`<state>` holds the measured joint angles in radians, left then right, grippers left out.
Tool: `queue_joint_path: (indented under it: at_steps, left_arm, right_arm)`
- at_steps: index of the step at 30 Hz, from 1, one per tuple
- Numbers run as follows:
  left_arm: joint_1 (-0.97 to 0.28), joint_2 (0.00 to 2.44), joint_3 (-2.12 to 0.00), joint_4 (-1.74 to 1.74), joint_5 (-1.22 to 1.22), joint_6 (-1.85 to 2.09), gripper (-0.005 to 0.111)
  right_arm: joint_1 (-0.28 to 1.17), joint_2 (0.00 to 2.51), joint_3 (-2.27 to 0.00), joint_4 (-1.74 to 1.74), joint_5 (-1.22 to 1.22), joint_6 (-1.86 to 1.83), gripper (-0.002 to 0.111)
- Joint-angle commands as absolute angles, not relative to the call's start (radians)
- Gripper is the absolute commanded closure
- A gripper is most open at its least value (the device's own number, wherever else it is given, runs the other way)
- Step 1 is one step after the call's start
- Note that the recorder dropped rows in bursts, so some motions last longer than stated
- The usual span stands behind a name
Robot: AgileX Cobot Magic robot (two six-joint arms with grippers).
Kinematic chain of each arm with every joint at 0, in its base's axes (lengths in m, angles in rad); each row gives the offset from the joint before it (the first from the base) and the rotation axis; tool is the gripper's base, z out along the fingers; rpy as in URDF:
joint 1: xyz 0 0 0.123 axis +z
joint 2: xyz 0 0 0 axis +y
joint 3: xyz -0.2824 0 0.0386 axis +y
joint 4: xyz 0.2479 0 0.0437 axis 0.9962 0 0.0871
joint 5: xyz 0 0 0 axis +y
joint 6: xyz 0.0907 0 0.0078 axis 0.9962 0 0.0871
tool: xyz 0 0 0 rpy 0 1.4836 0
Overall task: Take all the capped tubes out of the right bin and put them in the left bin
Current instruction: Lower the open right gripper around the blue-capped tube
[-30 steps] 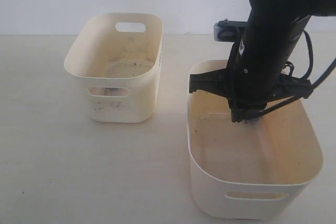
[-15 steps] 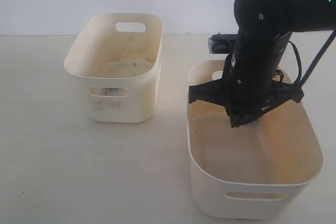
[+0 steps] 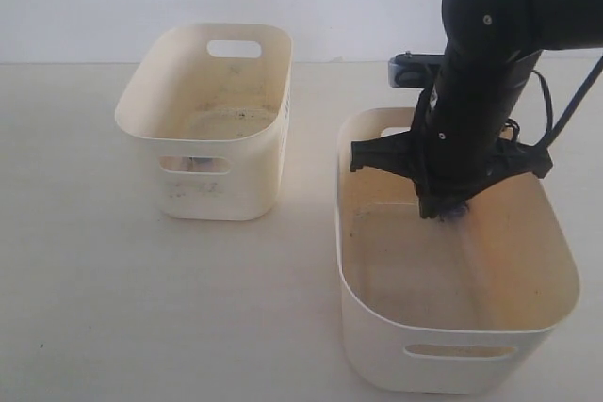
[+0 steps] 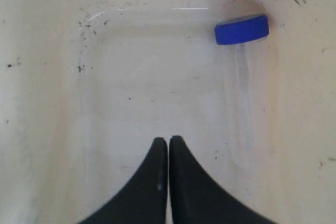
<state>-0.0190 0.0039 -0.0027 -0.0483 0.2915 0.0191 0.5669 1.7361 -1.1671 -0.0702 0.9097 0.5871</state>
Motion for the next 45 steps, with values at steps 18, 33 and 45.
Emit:
queue_joint_path:
  at_steps: [18,33,45]
  left_arm:
    - [-0.021,0.000,0.000,-0.057,0.295,0.017,0.103]
    - [-0.021,0.000,0.000,-0.057,0.295,0.017,0.103]
    - [-0.021,0.000,0.000,-0.057,0.295,0.017,0.103]
  right_arm:
    - [0.558,1.780,-1.168,-0.068,0.879,0.588,0.101]
    - [0.558,1.780,-1.168,-0.091,0.875,0.595,0.070]
    - [0.558,1.780,-1.168,-0.112,0.871,0.646,0.053]
